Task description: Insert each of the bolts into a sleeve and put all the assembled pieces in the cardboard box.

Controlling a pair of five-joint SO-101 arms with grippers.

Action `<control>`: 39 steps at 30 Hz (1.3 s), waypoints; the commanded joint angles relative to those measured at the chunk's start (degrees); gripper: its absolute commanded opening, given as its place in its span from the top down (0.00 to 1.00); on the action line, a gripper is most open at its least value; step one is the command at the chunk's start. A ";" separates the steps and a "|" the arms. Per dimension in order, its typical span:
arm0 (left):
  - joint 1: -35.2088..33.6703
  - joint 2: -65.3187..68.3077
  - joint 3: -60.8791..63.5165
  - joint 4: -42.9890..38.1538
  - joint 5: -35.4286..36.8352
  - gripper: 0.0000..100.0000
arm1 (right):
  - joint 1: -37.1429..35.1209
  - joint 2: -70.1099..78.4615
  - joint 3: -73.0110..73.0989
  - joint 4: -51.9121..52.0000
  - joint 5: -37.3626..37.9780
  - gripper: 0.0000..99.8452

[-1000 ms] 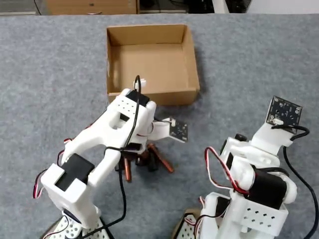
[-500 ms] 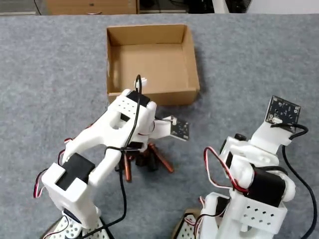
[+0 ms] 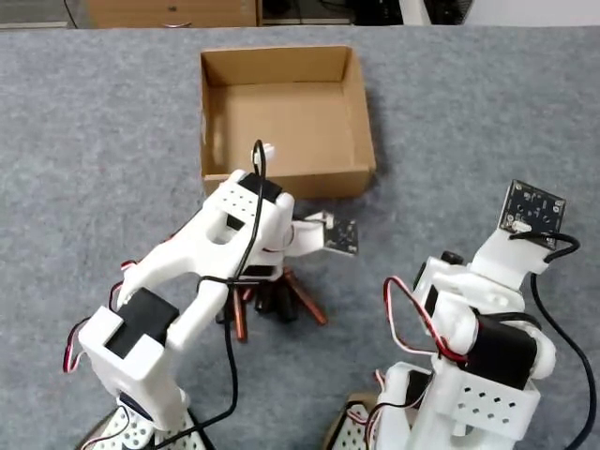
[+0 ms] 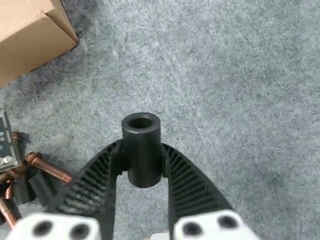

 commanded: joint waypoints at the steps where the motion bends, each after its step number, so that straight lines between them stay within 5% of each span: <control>1: 0.18 -0.40 1.14 -3.25 0.97 0.91 | 0.22 -0.31 -0.22 -1.41 -0.35 1.00; 21: 0.09 -1.10 2.37 -3.60 2.29 0.98 | 0.22 -0.31 -0.22 -1.41 -0.53 1.00; 31: 0.09 -6.29 -12.22 11.69 5.10 0.98 | 0.22 -0.31 -0.31 -1.49 -0.44 1.00; 39: -0.09 -10.51 -22.86 21.54 16.09 0.98 | 0.13 -0.31 -0.31 -2.20 -0.26 1.00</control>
